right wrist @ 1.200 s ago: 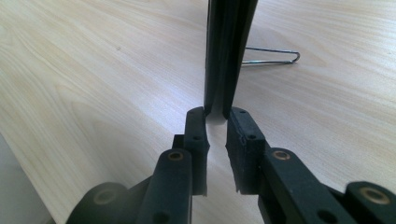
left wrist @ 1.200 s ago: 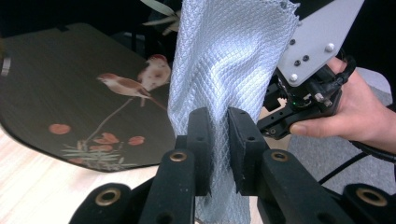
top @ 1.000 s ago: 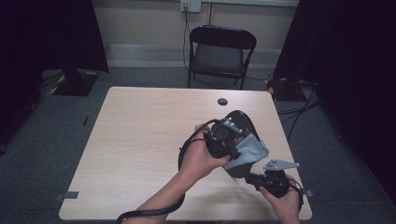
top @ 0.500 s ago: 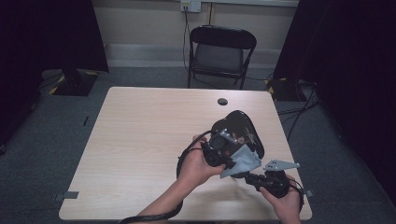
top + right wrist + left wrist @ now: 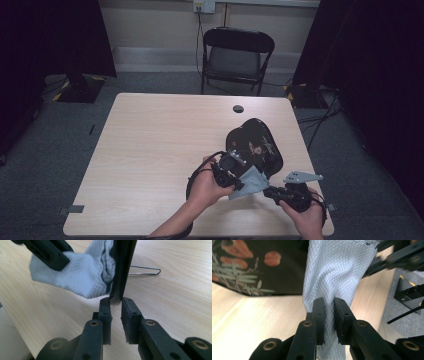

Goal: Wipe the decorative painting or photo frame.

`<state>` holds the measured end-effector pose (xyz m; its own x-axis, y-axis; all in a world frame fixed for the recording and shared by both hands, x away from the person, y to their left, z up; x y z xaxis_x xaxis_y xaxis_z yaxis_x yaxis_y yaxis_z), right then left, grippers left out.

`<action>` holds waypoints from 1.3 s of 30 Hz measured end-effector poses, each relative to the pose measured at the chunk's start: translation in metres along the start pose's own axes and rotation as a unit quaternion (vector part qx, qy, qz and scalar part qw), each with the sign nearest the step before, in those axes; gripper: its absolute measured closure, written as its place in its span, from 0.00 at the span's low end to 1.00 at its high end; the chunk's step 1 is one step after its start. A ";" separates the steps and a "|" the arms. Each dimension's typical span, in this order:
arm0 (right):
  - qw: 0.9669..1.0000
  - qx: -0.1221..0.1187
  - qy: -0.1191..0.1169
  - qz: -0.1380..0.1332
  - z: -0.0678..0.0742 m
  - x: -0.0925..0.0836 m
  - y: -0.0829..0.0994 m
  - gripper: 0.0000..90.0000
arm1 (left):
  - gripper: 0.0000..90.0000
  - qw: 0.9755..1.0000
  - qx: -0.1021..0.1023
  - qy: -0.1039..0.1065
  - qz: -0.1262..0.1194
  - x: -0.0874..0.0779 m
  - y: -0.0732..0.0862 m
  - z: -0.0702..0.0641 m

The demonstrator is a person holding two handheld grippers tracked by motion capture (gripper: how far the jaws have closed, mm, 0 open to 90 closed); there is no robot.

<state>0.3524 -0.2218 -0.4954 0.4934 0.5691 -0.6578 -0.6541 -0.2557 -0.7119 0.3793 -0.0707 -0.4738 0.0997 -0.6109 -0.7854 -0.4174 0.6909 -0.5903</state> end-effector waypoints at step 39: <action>1.000 0.009 0.022 -0.004 -0.012 -0.007 0.001 0.79 | 0.89 0.998 -0.022 -0.012 0.051 0.028 0.047 0.012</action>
<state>0.3557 -0.2357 -0.4942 0.5229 0.5354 -0.6633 -0.6603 -0.2377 -0.7124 0.3739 -0.0508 -0.5259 0.0756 -0.5288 -0.8454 -0.4656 0.7310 -0.4989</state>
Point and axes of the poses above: each handheld gripper's, and its own axes: x roughly forward along the jaws, y roughly out of its underside, z roughly to its left, the point moved 8 cm from there along x, roughly forward along the jaws, and after that the axes turned 7 degrees about x, right-handed, at the moved point
